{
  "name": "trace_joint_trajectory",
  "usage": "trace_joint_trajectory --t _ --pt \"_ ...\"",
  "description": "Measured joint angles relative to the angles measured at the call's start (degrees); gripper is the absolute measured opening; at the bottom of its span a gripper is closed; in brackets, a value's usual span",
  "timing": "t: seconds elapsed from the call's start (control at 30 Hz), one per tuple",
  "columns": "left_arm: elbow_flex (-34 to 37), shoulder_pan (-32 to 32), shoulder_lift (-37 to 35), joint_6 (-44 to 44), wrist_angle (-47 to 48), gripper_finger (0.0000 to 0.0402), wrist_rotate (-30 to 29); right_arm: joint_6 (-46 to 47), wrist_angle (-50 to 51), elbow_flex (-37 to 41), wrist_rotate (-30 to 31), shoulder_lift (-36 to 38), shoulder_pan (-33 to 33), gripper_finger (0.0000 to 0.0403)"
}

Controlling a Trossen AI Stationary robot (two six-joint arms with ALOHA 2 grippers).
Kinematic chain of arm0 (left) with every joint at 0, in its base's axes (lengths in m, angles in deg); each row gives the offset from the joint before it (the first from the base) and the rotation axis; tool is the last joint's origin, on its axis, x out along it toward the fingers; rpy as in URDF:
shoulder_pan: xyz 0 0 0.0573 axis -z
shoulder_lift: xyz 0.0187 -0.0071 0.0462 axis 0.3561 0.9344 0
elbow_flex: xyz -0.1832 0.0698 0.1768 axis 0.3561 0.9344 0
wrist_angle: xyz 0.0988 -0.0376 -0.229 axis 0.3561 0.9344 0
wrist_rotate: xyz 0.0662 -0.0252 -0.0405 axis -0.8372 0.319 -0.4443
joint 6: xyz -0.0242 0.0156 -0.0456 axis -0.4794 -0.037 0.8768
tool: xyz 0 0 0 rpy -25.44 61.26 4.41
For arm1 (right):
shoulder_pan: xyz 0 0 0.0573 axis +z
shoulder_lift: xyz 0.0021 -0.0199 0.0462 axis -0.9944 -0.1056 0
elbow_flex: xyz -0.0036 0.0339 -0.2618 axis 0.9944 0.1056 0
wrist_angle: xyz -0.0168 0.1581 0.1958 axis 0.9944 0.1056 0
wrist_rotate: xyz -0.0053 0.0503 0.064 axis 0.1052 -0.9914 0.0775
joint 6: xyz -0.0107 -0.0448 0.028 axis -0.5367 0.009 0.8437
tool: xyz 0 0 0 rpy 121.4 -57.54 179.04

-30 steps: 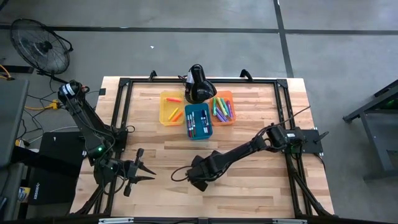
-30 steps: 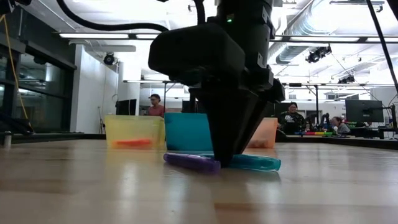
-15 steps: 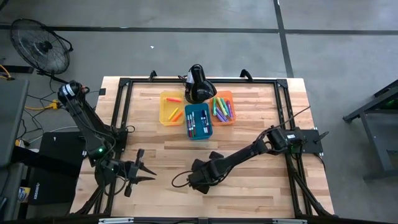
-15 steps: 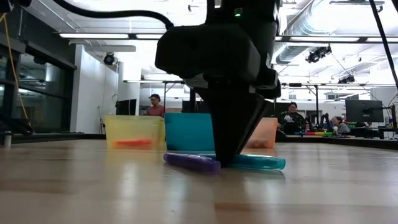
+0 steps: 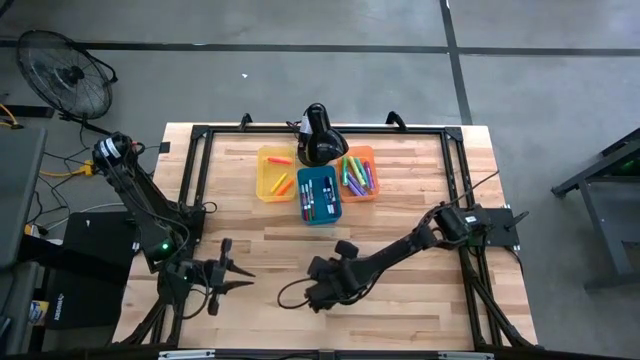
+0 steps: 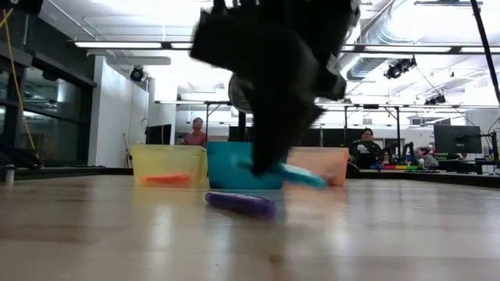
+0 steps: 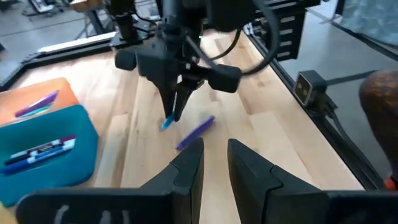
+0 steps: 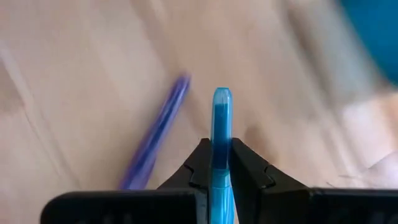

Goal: Pick & Place Markers
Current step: Put the blue mini marker into the yellow bin

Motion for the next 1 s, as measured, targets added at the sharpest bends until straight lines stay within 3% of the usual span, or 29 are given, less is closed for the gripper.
trace_joint_trajectory --t 0.37,0.73,1.0 --pt "-0.02 -0.04 0.0 -0.9 -2.8 0.0069 -3.46 -5.73 -10.74 -0.11 9.46 0.77 0.02 0.0024" --pt "-0.04 -0.04 0.0 -4.7 -6.77 0.0069 -3.58 -21.17 -30.33 -0.25 13.86 2.35 0.93 0.0024" --pt "-0.04 -3.44 0.0 -5.94 -10.68 0.0069 -1.25 -29.17 -35.48 -0.3 18.52 5.63 3.75 0.0024"
